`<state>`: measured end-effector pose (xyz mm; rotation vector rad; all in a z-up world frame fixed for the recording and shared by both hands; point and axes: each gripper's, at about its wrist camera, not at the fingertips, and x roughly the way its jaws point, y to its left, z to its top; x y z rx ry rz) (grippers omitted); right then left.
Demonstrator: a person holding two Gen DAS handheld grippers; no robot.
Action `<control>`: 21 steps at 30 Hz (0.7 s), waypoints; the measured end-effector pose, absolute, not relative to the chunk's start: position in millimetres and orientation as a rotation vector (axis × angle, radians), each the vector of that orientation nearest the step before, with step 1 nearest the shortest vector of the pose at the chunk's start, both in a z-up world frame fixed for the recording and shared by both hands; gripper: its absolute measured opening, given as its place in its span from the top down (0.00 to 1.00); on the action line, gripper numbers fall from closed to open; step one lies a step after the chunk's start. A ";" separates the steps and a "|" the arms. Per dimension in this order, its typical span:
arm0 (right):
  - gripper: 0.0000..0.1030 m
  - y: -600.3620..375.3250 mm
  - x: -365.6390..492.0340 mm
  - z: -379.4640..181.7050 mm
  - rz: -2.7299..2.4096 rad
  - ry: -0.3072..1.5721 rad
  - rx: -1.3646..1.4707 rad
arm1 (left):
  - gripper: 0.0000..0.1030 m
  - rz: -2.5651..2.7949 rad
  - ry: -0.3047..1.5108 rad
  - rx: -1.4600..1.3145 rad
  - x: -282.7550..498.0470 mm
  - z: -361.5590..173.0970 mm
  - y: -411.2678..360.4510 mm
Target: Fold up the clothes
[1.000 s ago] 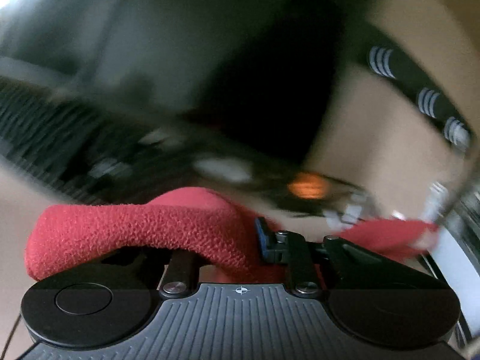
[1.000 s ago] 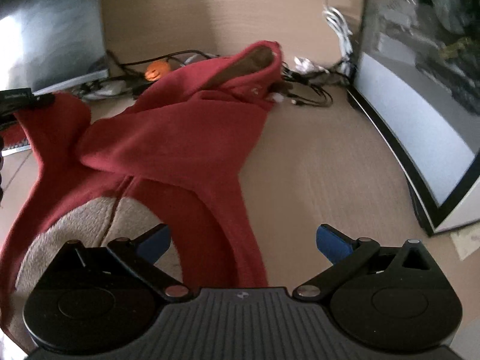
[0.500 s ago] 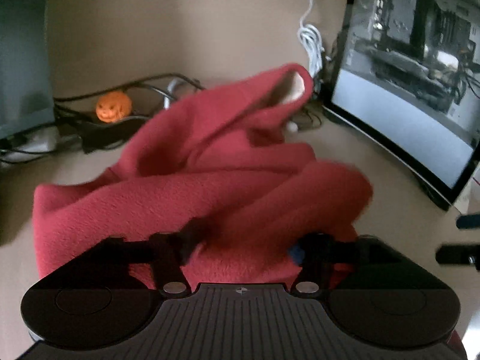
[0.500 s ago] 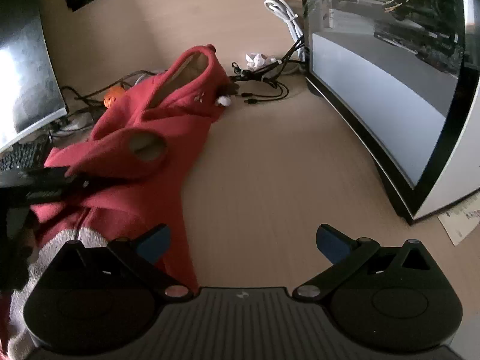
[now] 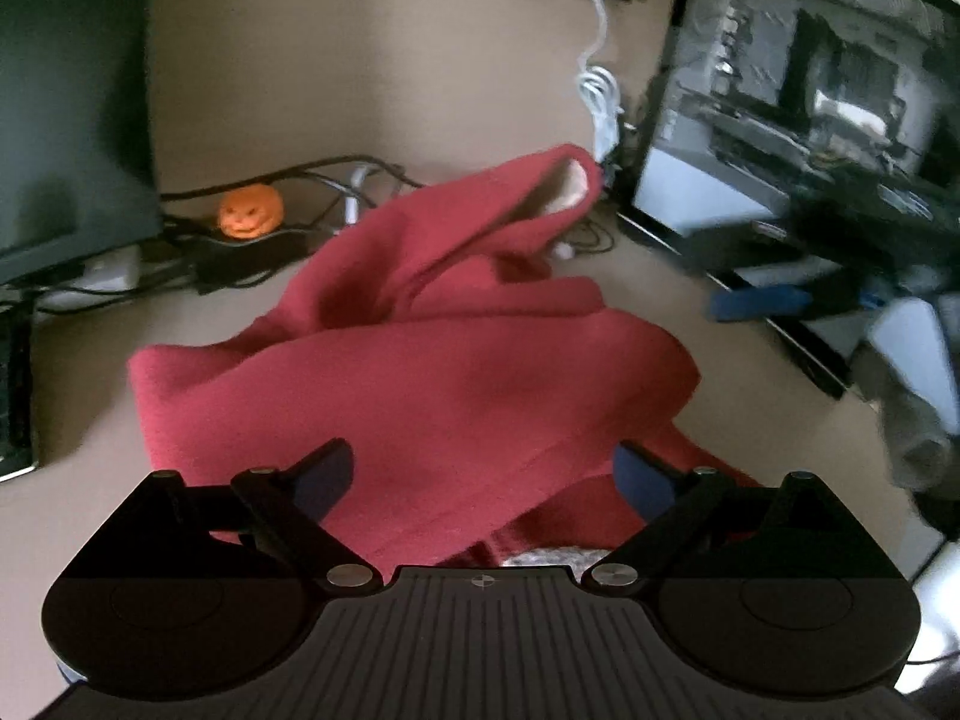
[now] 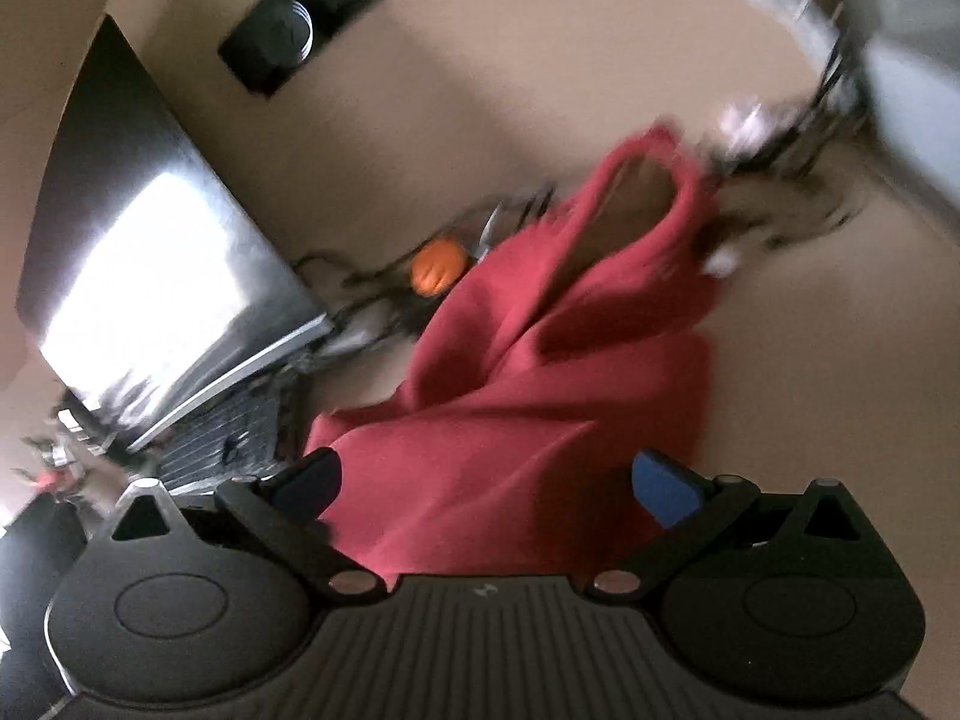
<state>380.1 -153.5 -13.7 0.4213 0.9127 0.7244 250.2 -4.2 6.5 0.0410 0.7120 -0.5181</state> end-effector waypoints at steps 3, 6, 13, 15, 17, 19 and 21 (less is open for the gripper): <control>0.00 -145.8 401.8 -34.6 0.802 1.014 0.560 | 0.06 -0.576 0.714 0.076 250.9 -1.4 -23.1; 0.00 -146.3 424.9 -38.0 0.871 1.024 0.738 | 0.06 -0.583 0.734 0.105 256.6 -13.5 -41.4; 0.00 -170.4 442.9 19.7 1.035 0.843 0.831 | 0.04 -0.554 0.680 0.021 275.7 -8.6 -57.5; 0.00 -167.5 435.1 21.6 0.940 0.854 0.623 | 0.04 -0.570 0.675 0.030 280.3 -6.6 -61.8; 0.00 -162.3 423.7 13.4 0.777 0.857 0.375 | 0.04 -0.595 0.703 0.047 282.8 -4.4 -58.2; 0.00 -156.9 414.1 3.7 0.633 0.846 0.158 | 0.04 -0.606 0.707 0.035 280.2 1.2 -44.8; 0.00 -150.6 409.2 -3.7 0.544 0.840 0.010 | 0.04 -0.580 0.695 -0.009 278.3 6.7 -24.3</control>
